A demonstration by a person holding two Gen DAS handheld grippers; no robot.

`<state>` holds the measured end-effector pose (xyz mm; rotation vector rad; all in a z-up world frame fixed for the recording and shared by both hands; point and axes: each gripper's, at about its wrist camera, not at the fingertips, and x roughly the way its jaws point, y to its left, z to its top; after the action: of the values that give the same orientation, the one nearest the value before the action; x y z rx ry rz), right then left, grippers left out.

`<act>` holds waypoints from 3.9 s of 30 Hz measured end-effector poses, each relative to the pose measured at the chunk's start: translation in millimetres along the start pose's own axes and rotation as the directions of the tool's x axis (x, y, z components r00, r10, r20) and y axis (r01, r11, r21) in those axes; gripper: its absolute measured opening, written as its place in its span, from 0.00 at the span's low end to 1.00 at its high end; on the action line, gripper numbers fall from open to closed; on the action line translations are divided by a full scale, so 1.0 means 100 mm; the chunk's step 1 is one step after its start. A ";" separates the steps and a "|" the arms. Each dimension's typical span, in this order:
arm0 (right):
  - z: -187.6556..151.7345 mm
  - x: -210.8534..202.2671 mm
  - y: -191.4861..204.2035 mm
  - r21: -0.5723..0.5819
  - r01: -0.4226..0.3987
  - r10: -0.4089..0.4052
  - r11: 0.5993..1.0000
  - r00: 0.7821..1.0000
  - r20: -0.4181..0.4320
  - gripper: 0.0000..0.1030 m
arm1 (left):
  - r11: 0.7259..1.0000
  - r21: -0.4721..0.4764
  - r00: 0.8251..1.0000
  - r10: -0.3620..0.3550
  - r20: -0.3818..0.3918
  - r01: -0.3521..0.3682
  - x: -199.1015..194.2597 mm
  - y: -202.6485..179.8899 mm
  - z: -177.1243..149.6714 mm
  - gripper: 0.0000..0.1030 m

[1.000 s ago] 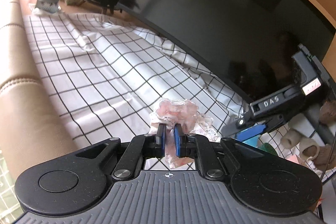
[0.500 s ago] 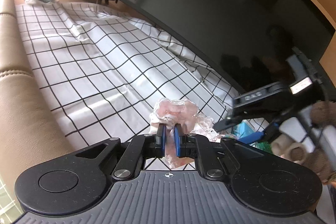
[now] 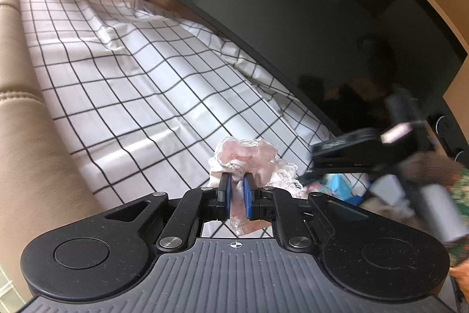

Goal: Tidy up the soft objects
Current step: 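Close the right gripper on the blue face mask, then lift the blue mask up with the right gripper, then carry the mask with the right gripper while the left carries the lace cloth into the pink box, opening both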

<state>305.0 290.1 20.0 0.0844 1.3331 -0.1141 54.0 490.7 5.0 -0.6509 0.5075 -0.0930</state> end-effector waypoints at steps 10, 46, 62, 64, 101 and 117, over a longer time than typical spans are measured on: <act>-0.32 -0.51 0.05 -0.279 -0.205 0.234 0.938 0.970 0.074 0.09 | 1.000 -0.004 1.000 0.021 0.001 -0.021 -0.08 -0.01 -0.07 0.11; -0.66 -1.54 -1.30 -0.542 -0.338 0.482 0.769 0.864 0.146 0.04 | 0.974 0.220 0.992 0.082 -0.093 -0.060 0.06 -1.00 0.27 0.11; -1.47 -0.81 -1.58 -0.501 -0.348 0.480 0.793 0.863 0.159 0.66 | 0.974 0.207 0.991 0.109 -0.083 -0.090 0.04 -1.32 0.14 0.11; -1.54 -0.58 -1.53 -0.441 -0.390 0.487 0.808 0.864 0.129 0.66 | 0.975 0.197 0.985 0.126 -0.121 -0.101 0.09 -1.24 0.07 0.11; -1.04 -2.36 -3.59 -0.211 -0.399 0.449 0.893 0.745 0.494 0.10 | 0.891 0.424 0.984 -0.111 -0.138 0.160 0.37 -2.88 0.11 0.11; -1.27 -1.93 -5.16 0.056 -0.241 0.122 0.969 0.665 0.737 0.10 | 0.736 0.495 0.851 -0.208 -0.483 0.461 1.58 -4.88 -1.24 0.11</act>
<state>70.3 -198.7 180.0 0.2728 0.4917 -0.0638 168.1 -4.8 147.4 -0.0779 0.7043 -0.7320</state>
